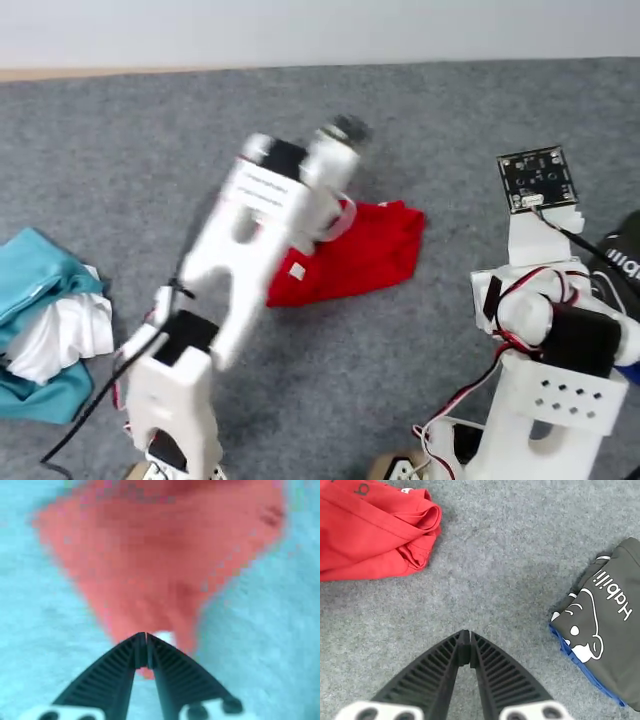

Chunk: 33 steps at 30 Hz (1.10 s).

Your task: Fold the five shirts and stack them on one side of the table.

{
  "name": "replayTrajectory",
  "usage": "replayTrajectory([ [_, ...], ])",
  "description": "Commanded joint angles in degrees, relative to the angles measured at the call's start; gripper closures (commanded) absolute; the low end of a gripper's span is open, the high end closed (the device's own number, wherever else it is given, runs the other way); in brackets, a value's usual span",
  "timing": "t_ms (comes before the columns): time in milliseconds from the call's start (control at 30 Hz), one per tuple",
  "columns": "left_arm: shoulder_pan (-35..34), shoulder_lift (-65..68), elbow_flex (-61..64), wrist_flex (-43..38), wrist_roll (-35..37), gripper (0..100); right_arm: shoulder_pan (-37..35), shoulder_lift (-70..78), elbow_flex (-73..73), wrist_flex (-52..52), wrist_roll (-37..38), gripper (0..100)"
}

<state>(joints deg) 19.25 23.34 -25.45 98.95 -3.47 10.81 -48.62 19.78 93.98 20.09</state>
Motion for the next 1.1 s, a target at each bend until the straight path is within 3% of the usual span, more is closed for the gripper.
replayTrajectory([
  [0,-4.2,-2.7,-4.2,-2.4,-2.0,99,0.4,-0.3,-0.4,-1.0,0.4,98.8],
  [200,-3.8,2.2,-1.1,-11.4,-2.9,99,0.3,-0.3,-0.4,-1.0,0.3,98.8],
  [367,-0.9,11.3,-1.5,-14.4,-3.0,99,0.5,-0.7,-0.4,-0.5,0.4,98.8],
  [600,5.5,15.8,-1.5,-13.5,-2.7,99,0.7,-0.8,-0.4,-0.4,0.5,98.8],
  [900,16.7,9.7,-2.2,-5.4,1.4,99,0.7,-0.8,-0.4,-0.4,0.3,98.8],
  [1067,22.1,6.4,-2.1,-4.7,2.2,99,0.7,-0.8,-0.4,-0.6,0.3,98.8],
])
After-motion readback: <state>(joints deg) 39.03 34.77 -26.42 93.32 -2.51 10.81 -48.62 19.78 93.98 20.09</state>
